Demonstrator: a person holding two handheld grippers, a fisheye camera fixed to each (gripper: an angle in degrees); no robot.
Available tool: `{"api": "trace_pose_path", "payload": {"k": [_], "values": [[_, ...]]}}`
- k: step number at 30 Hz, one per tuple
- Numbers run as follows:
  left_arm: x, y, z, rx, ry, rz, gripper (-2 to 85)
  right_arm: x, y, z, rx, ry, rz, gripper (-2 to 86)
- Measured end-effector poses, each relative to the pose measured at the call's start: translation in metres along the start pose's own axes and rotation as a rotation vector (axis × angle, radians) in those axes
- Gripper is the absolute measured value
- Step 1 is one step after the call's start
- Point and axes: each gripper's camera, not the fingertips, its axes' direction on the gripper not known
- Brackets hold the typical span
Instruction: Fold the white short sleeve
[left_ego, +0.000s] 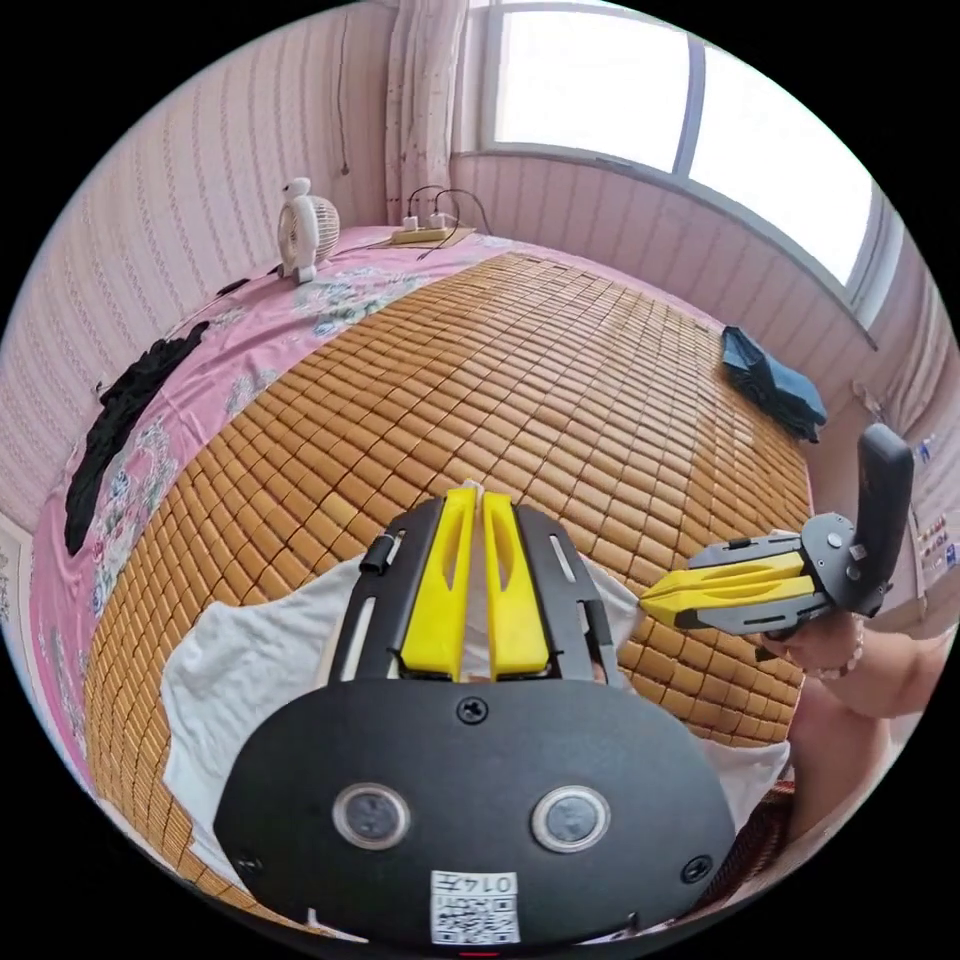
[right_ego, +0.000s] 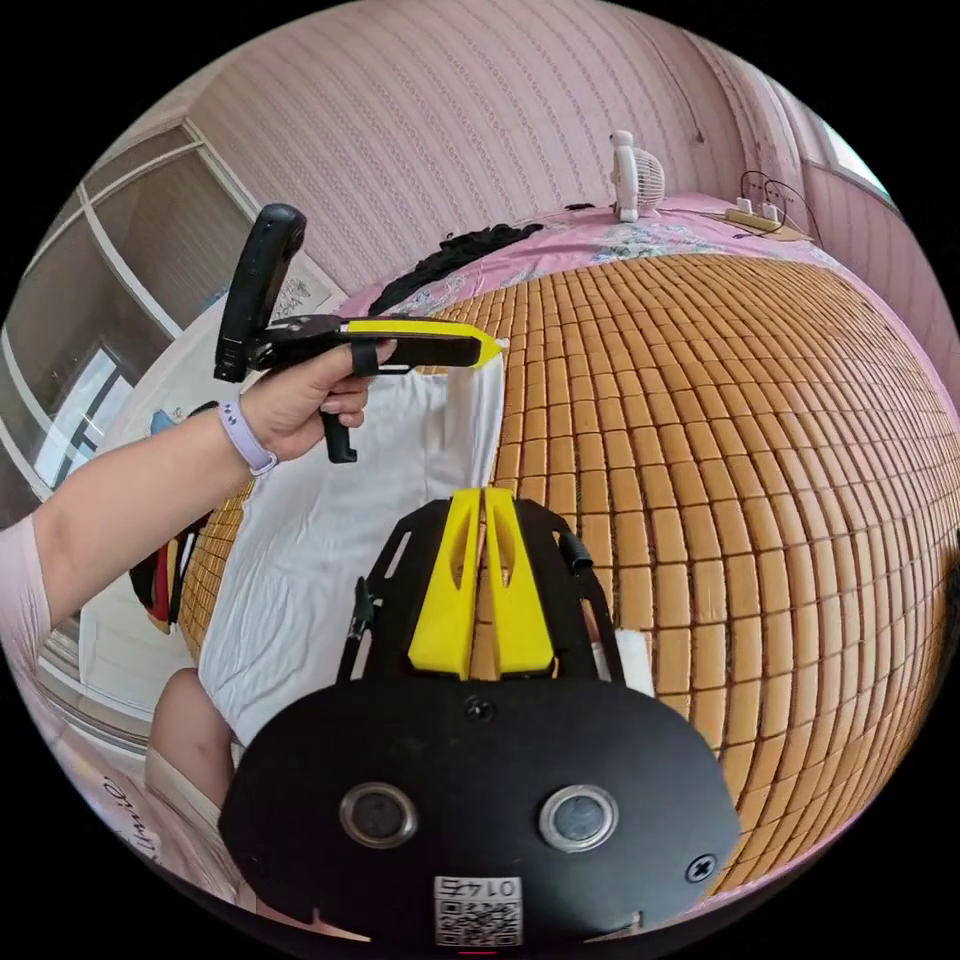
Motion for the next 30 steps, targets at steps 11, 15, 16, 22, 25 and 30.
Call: {"api": "trace_pose_path", "payload": {"k": [11, 15, 16, 22, 25, 30], "values": [[0.038, -0.011, 0.061, -0.138, -0.023, 0.021, 1.6, 0.022, 0.015, 0.022, -0.147, 0.032, 0.062, 1.0], [0.029, -0.008, 0.042, -0.102, -0.005, -0.023, 4.9, 0.024, 0.018, 0.017, -0.104, 0.022, 0.071, 2.0], [0.025, -0.006, 0.027, -0.059, -0.006, -0.026, 5.2, 0.025, 0.019, 0.015, -0.094, 0.014, 0.074, 2.1], [-0.023, 0.051, -0.082, 0.094, -0.045, -0.104, 5.1, 0.01, 0.025, 0.019, -0.077, 0.029, 0.019, 3.3], [-0.059, 0.127, -0.145, 0.109, -0.12, -0.204, 4.9, -0.005, 0.03, 0.022, -0.048, 0.029, -0.027, 3.8], [-0.102, 0.28, -0.221, -0.007, -0.302, -0.401, 4.7, -0.06, 0.039, 0.039, -0.039, 0.037, -0.182, 4.4]]}}
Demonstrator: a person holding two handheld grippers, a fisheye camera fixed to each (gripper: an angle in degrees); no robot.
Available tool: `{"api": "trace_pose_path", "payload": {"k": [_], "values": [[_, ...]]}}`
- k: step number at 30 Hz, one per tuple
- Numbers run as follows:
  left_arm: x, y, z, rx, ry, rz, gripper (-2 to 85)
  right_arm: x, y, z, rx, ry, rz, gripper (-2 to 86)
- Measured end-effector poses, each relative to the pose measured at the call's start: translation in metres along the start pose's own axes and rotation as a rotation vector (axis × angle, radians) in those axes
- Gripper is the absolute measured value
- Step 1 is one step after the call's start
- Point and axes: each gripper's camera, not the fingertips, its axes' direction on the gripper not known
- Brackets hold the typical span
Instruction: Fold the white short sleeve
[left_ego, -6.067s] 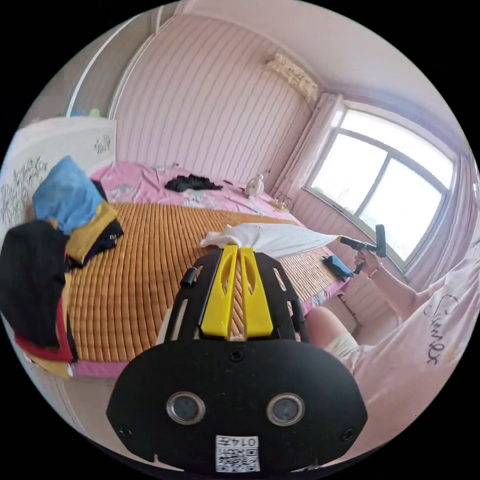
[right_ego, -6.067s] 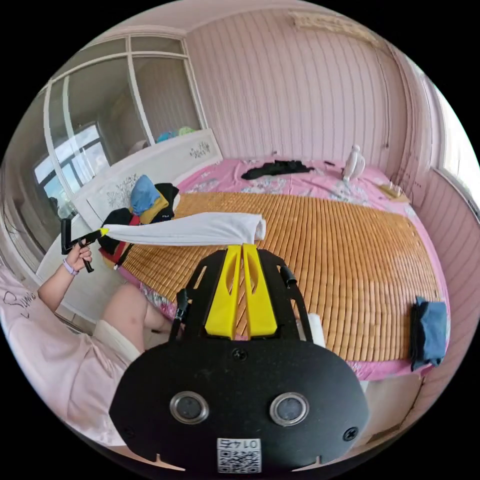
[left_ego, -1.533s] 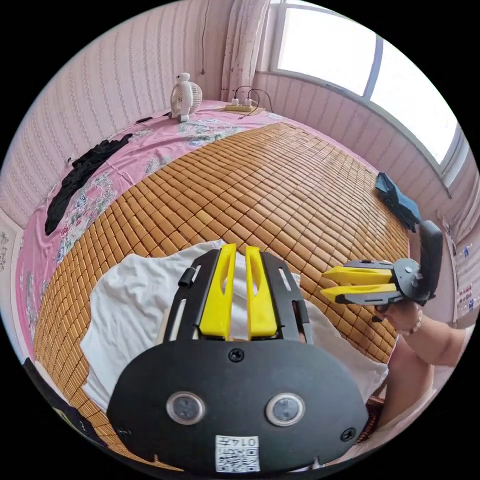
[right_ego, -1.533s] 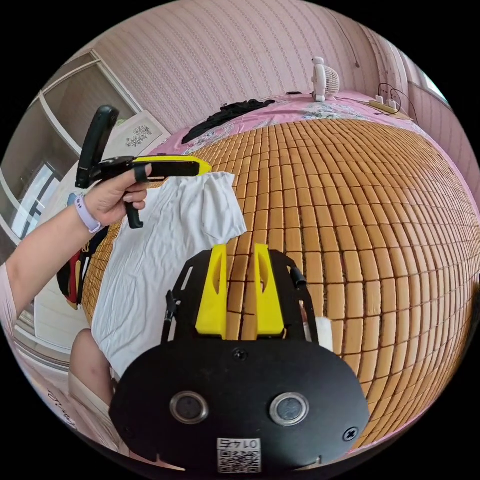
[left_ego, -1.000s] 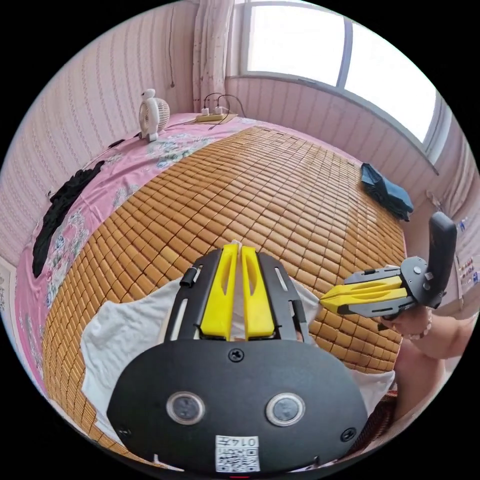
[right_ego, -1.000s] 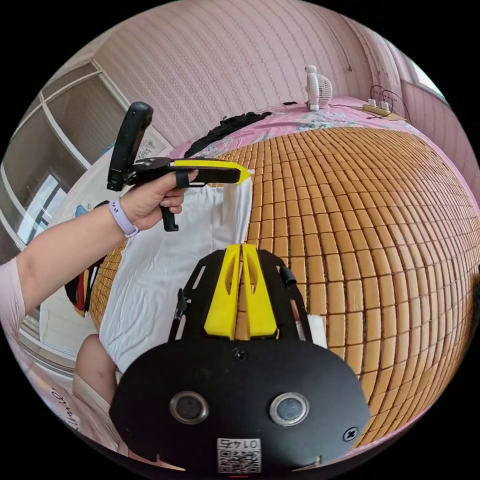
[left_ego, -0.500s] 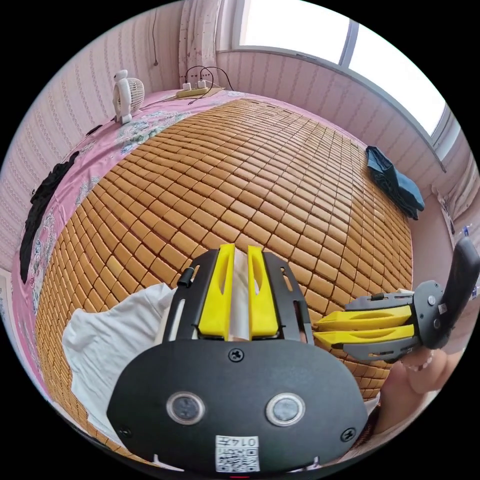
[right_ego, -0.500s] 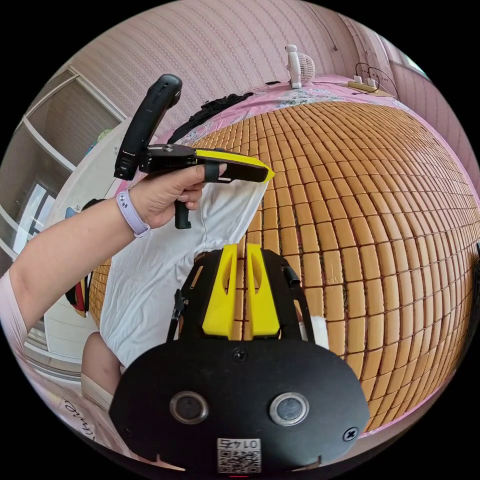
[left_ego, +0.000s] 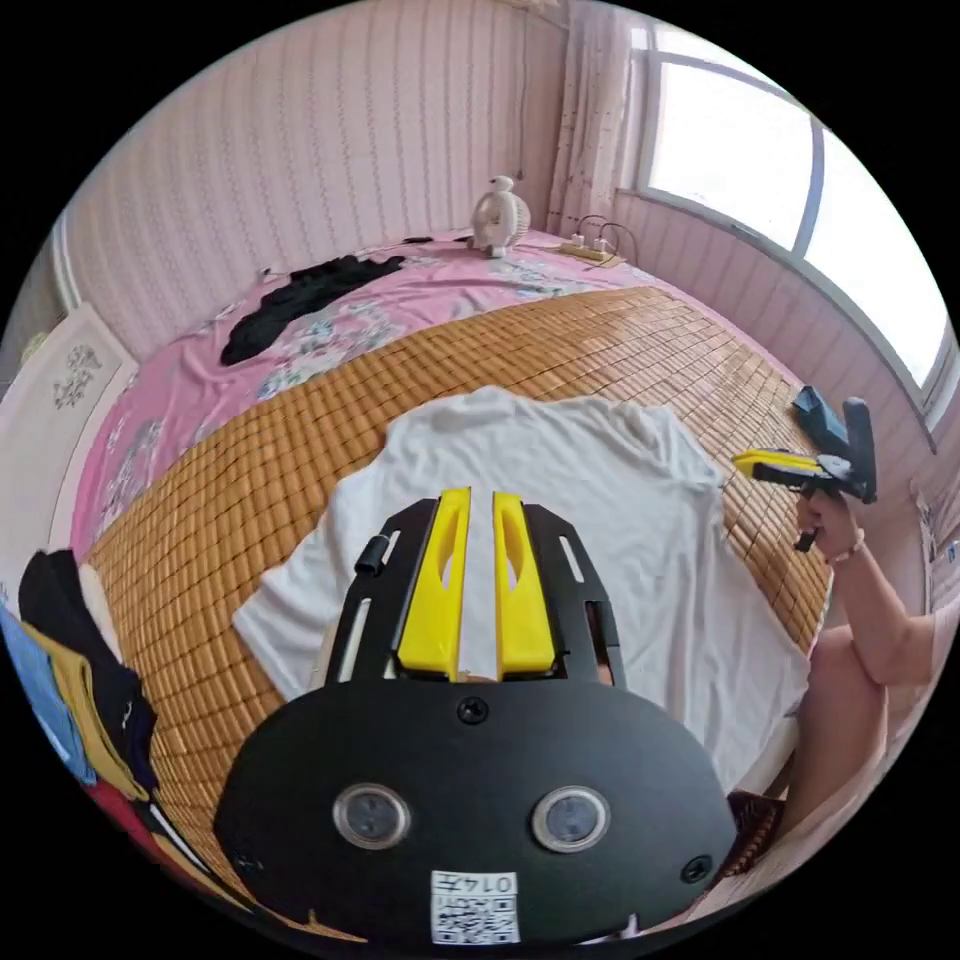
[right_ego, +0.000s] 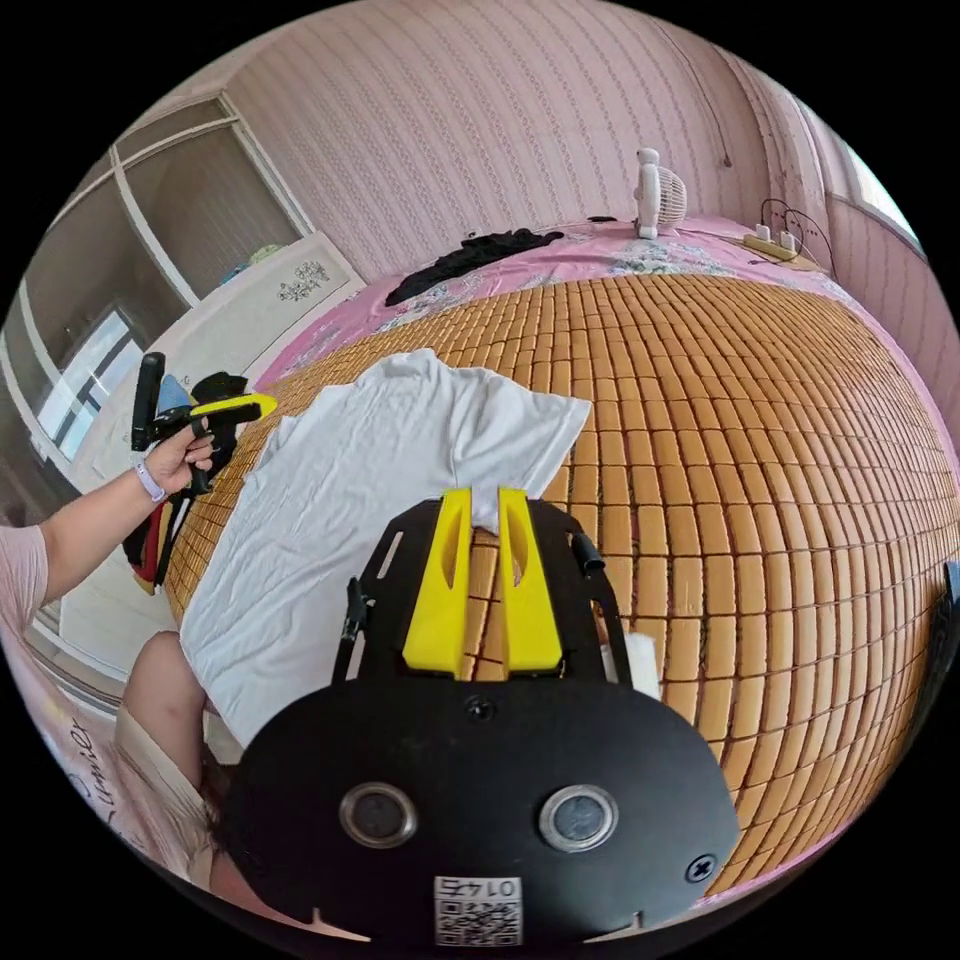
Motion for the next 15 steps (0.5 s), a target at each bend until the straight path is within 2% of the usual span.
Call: {"api": "trace_pose_path", "payload": {"k": [4, 7, 12, 15], "values": [[-0.078, 0.085, -0.033, -0.03, -0.059, -0.176, 4.8, -0.059, -0.009, 0.021, -0.016, -0.021, -0.128, 5.3], [-0.113, 0.117, -0.045, -0.026, -0.051, -0.264, 5.4, -0.123, -0.033, 0.061, -0.068, -0.133, -0.225, 6.3], [-0.142, 0.14, -0.048, 0.027, 0.012, -0.343, 6.6, -0.277, -0.109, 0.156, -0.179, -0.245, -0.458, 7.5], [-0.147, 0.147, -0.039, 0.008, 0.067, -0.355, 7.1, -0.354, -0.149, 0.217, -0.242, -0.295, -0.509, 7.0]]}}
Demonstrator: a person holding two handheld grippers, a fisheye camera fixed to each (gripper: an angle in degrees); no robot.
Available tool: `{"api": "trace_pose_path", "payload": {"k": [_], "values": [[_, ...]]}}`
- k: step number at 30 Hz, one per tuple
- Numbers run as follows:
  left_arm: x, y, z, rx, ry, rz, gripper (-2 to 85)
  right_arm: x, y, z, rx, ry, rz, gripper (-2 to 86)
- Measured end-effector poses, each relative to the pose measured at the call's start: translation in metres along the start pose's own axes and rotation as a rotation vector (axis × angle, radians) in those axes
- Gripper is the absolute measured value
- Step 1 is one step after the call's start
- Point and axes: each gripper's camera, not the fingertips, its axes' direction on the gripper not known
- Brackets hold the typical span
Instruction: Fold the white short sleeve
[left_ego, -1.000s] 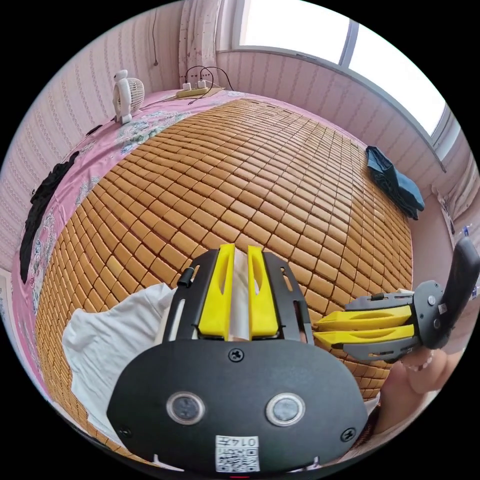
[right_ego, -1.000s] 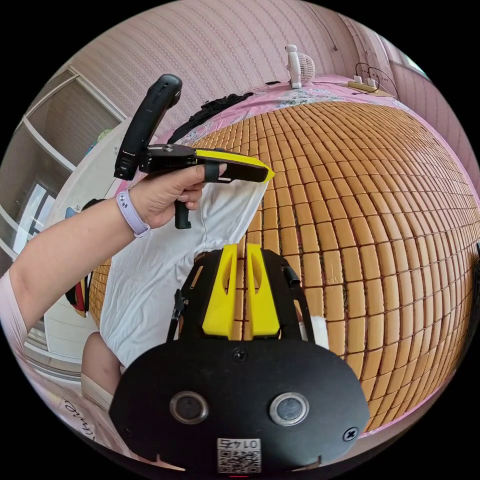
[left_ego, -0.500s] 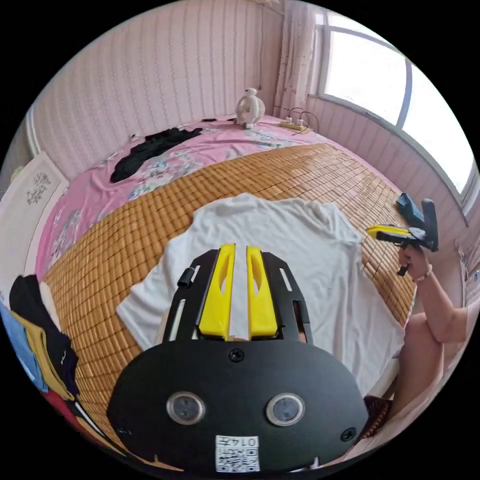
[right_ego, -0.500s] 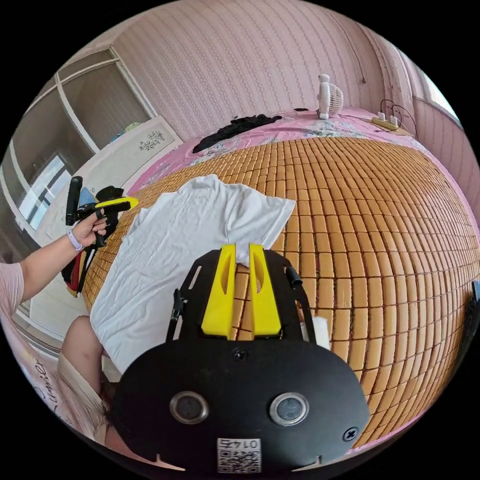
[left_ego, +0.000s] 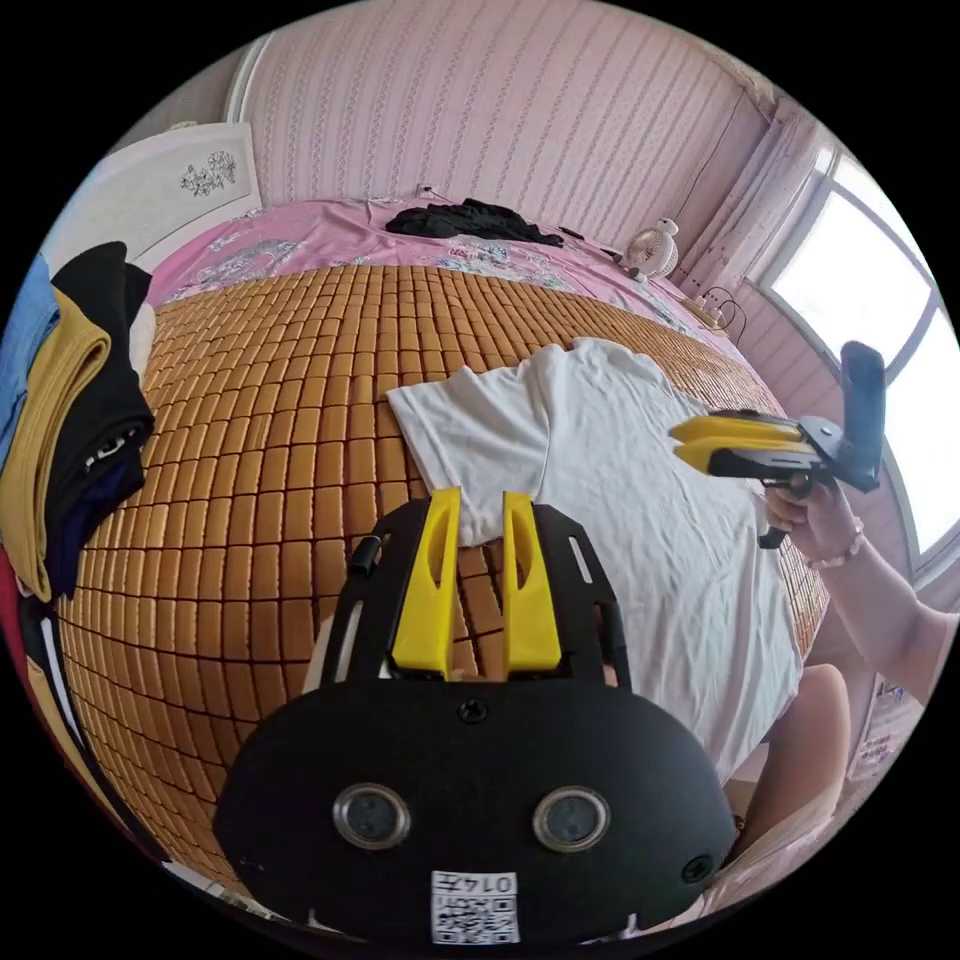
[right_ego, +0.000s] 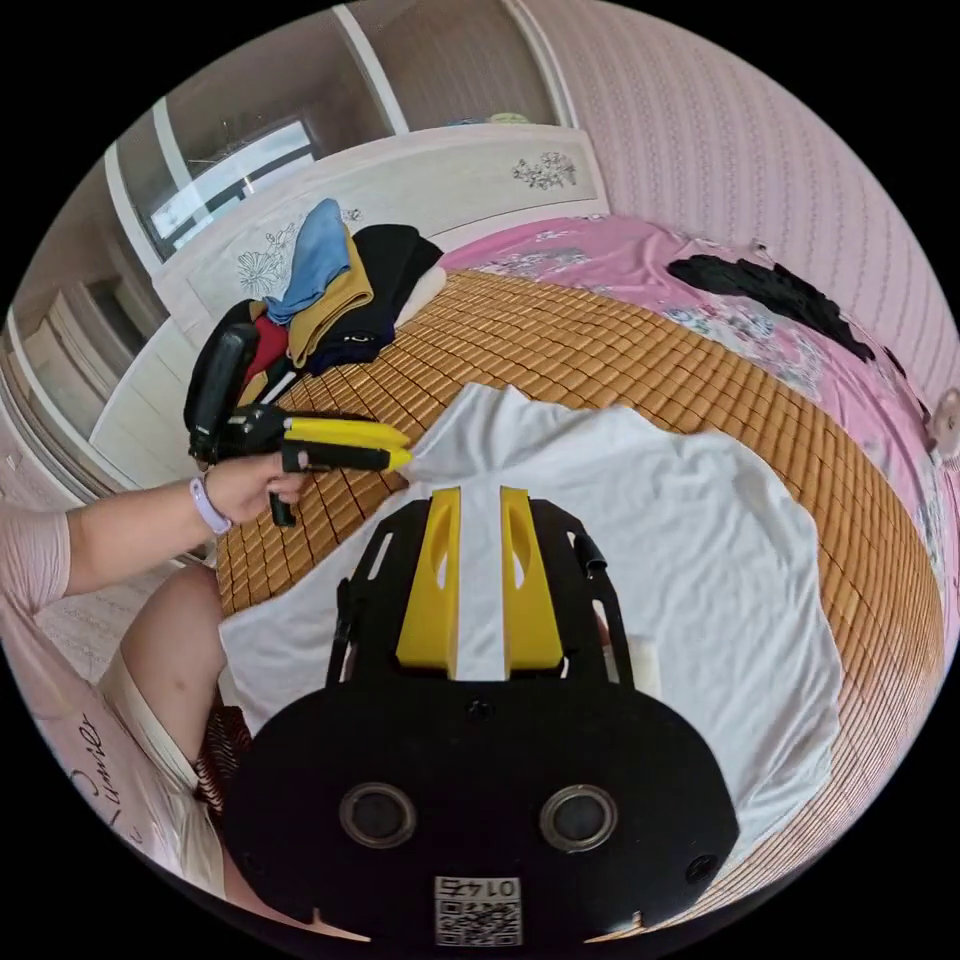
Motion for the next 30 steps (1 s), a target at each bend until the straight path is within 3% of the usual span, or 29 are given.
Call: {"api": "trace_pose_path", "payload": {"k": [7, 9, 13, 19, 25, 30], "values": [[-0.016, 0.008, -0.01, -0.037, -0.125, 0.027, 8.5, -0.044, -0.092, 0.132, -0.168, 0.115, -0.003, 6.5], [-0.021, 0.008, -0.015, -0.047, -0.114, 0.039, 8.1, -0.052, -0.097, 0.143, -0.122, 0.154, -0.007, 2.0], [-0.032, 0.004, -0.028, -0.083, -0.091, 0.074, 1.0, -0.05, -0.111, 0.157, -0.104, 0.126, 0.028, 1.1], [-0.057, 0.014, -0.054, -0.073, -0.123, 0.012, -0.2, -0.066, -0.132, 0.182, -0.086, 0.086, 0.025, 1.6], [-0.07, 0.034, -0.088, -0.033, -0.085, -0.027, 4.7, -0.065, -0.101, 0.105, 0.009, 0.195, -0.061, 5.9], [-0.064, 0.08, -0.141, 0.026, -0.004, 0.01, 5.1, -0.032, 0.049, -0.024, -0.002, 0.319, 0.057, 6.4]]}}
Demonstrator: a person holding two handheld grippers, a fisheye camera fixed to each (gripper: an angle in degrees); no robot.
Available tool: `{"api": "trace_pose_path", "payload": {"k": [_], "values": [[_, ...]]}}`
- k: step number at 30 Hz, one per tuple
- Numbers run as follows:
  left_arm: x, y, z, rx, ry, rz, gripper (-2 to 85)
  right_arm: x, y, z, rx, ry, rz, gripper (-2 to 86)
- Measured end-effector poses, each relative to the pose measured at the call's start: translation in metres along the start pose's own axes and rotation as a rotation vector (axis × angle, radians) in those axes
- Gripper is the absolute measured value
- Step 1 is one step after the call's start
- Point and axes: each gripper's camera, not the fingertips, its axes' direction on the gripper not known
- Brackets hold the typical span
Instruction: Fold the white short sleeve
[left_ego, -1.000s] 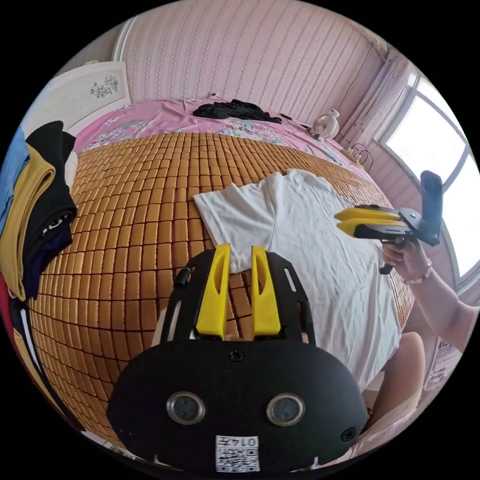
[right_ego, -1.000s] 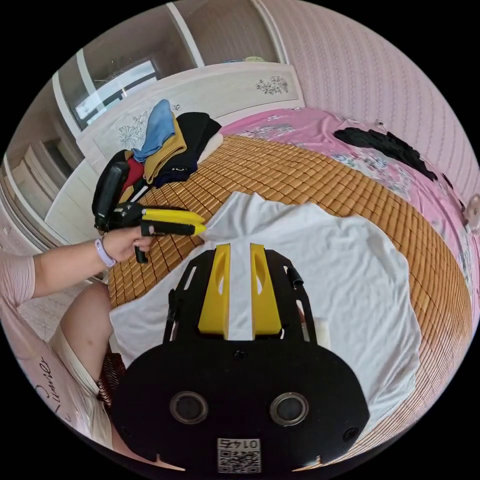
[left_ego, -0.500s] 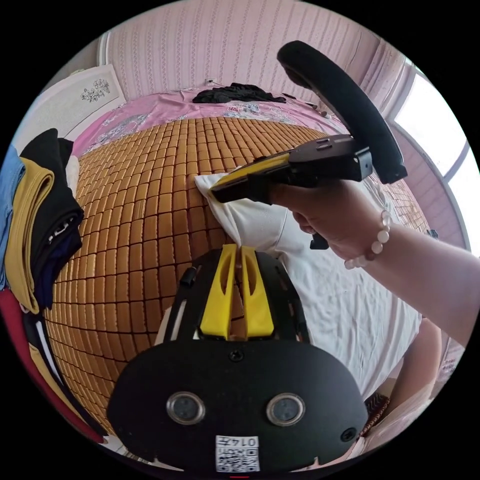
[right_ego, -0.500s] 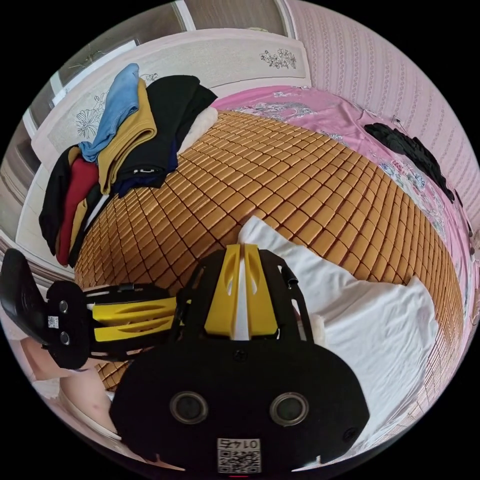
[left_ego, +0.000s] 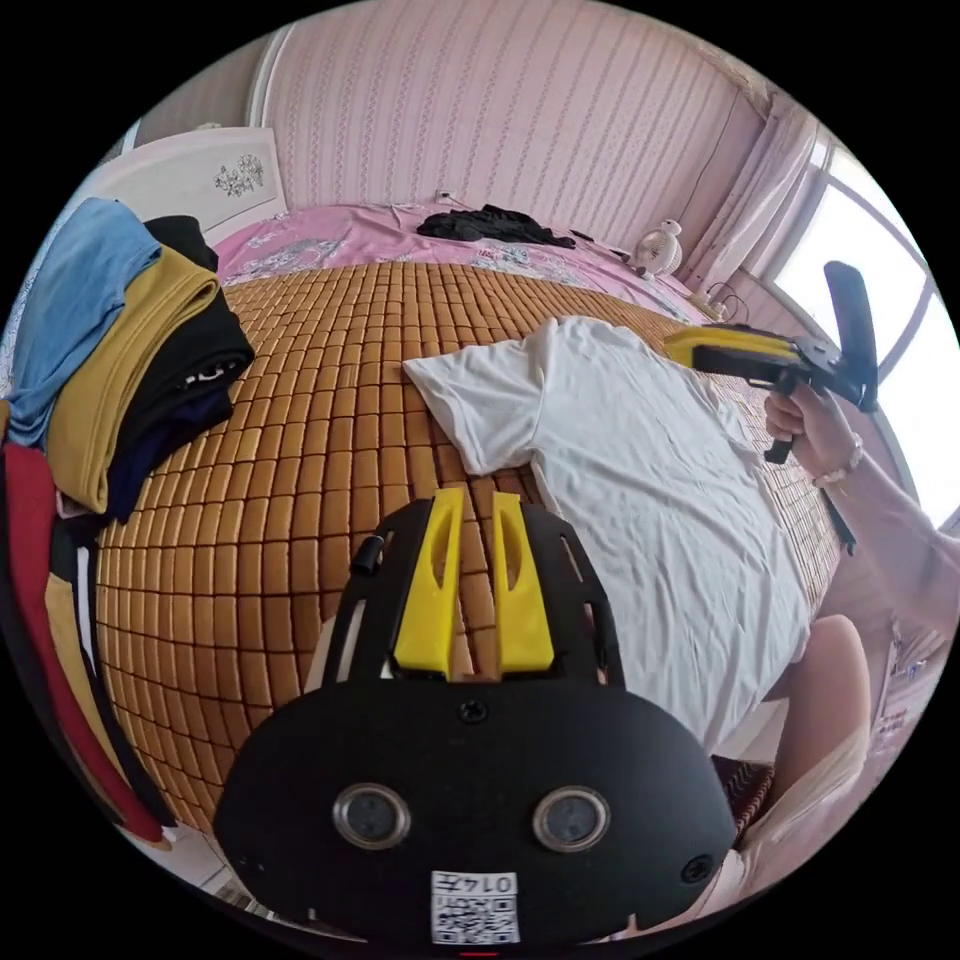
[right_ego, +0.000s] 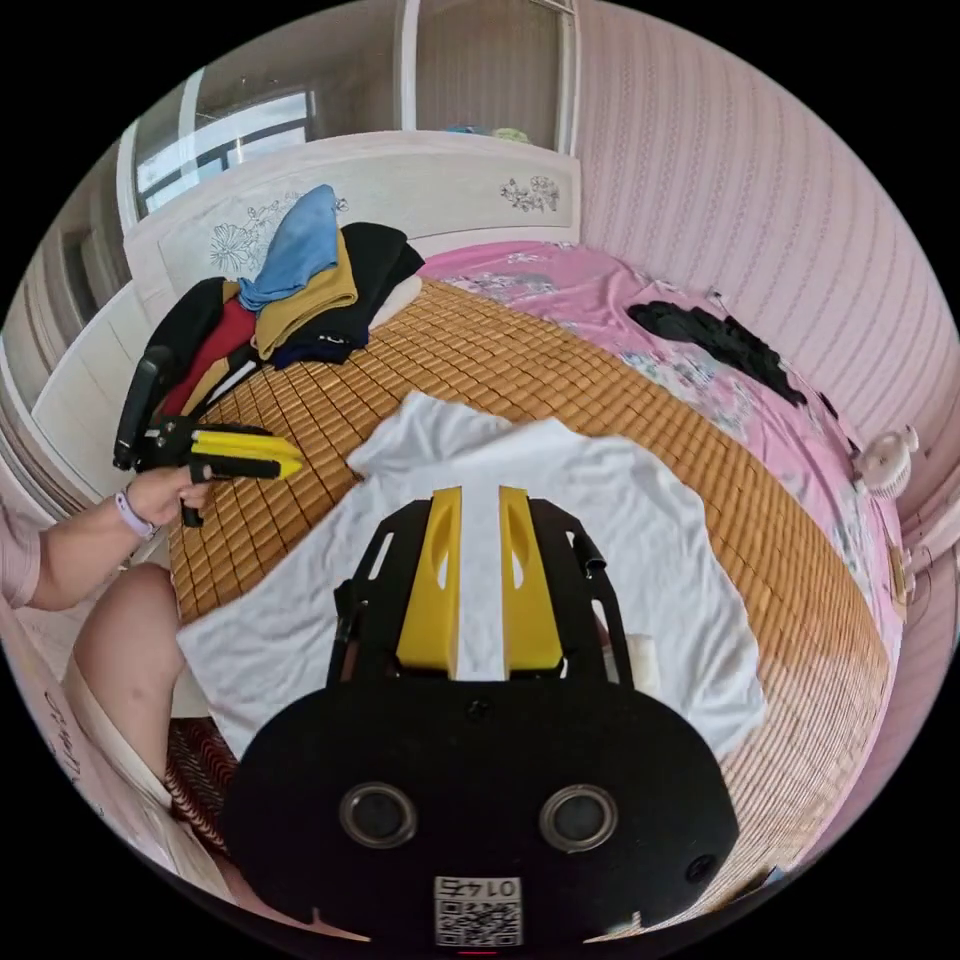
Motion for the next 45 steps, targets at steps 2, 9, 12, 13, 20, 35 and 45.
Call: {"api": "trace_pose_path", "payload": {"k": [2, 9, 12, 13, 20, 35, 45], "values": [[0.008, 0.02, -0.014, -0.017, 0.076, 0.003, 5.2, 0.023, 0.064, -0.021, -0.111, 0.027, 0.147, 6.7], [0.064, 0.074, -0.032, -0.218, 0.099, 0.054, 7.3, 0.023, 0.243, -0.05, -0.451, 0.022, 0.541, 8.7], [0.08, 0.087, -0.038, -0.282, 0.045, 0.082, 7.6, 0.016, 0.264, -0.032, -0.538, -0.022, 0.571, 8.6], [0.086, 0.091, -0.035, -0.326, 0.029, 0.097, 7.6, 0.014, 0.264, -0.027, -0.566, -0.024, 0.56, 8.5], [0.112, 0.09, -0.028, -0.474, -0.001, 0.229, 3.5, -0.002, 0.247, 0.001, -0.668, 0.071, 0.379, 4.3], [0.087, 0.092, -0.083, -0.343, 0.029, 0.127, 5.7, 0.013, 0.245, -0.034, -0.612, 0.028, 0.383, 4.1], [0.023, 0.031, -0.068, 0.022, 0.015, 0.002, 7.0, -0.048, 0.086, -0.001, -0.201, 0.068, 0.007, 3.1]]}}
